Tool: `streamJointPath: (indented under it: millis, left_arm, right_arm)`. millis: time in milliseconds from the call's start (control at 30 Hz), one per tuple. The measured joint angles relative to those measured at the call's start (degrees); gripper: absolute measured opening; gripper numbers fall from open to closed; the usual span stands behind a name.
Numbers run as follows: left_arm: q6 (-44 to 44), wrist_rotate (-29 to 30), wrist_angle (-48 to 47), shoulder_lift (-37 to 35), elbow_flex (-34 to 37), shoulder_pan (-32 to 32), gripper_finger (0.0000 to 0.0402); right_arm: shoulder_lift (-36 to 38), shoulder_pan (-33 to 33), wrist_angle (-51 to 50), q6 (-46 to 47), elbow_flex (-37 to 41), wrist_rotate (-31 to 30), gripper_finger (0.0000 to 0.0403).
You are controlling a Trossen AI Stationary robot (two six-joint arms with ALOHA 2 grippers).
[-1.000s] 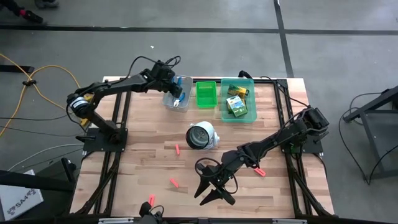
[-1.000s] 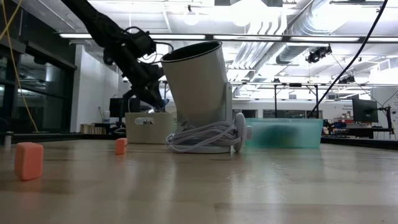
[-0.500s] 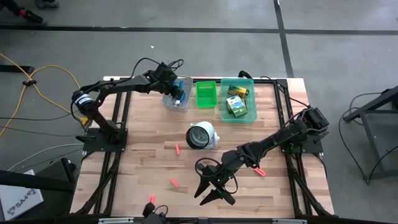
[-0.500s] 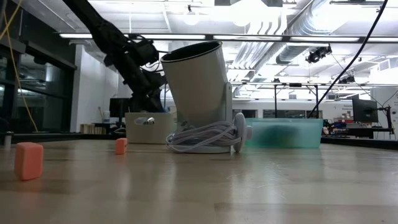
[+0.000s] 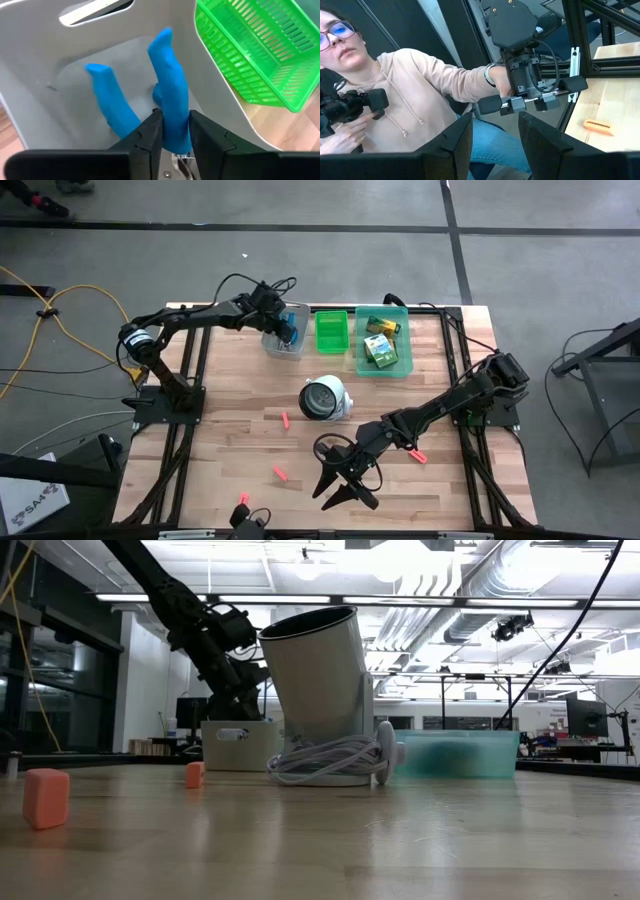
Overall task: Pick & Place School Supplies
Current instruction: Put the blue hole puncher into the gray bin, then put the orange eraser into the green bin
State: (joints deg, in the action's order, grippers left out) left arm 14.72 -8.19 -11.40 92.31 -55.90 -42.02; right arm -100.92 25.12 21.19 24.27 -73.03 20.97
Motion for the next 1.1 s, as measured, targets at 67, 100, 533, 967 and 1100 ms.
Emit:
streamJointPath:
  millis: [67, 100, 533, 967, 1100]
  left_arm:
    - [-0.42, -0.05, 0.05, 0.0, 0.0, -0.08, 0.01]
    - [-0.71, -0.06, 0.04, -0.01, 0.0, -0.09, 0.0104]
    - [-1.16, -0.02, 0.85, -0.09, -0.09, -0.09, 0.0133]
    - [-6.06, -3.62, -3.61, -10.36, -4.22, 1.69, 0.0134]
    - [-7.43, -3.7, -7.58, -17.35, -4.24, 4.92, 0.0134]
  right_arm:
    - [0.0, 0.0, 0.0, 0.09, 0.0, 0.0, 0.0149]
    - [0.0, 0.0, 0.02, 0.09, 0.0, 0.0, 0.0149]
    - [0.0, 0.0, 0.02, 0.1, 0.0, 0.0, 0.0149]
    - [0.0, 0.0, -0.84, 0.01, 0.0, 0.0, 0.0149]
    - [0.0, -0.37, -1.38, -0.32, 0.02, 0.03, 0.0149]
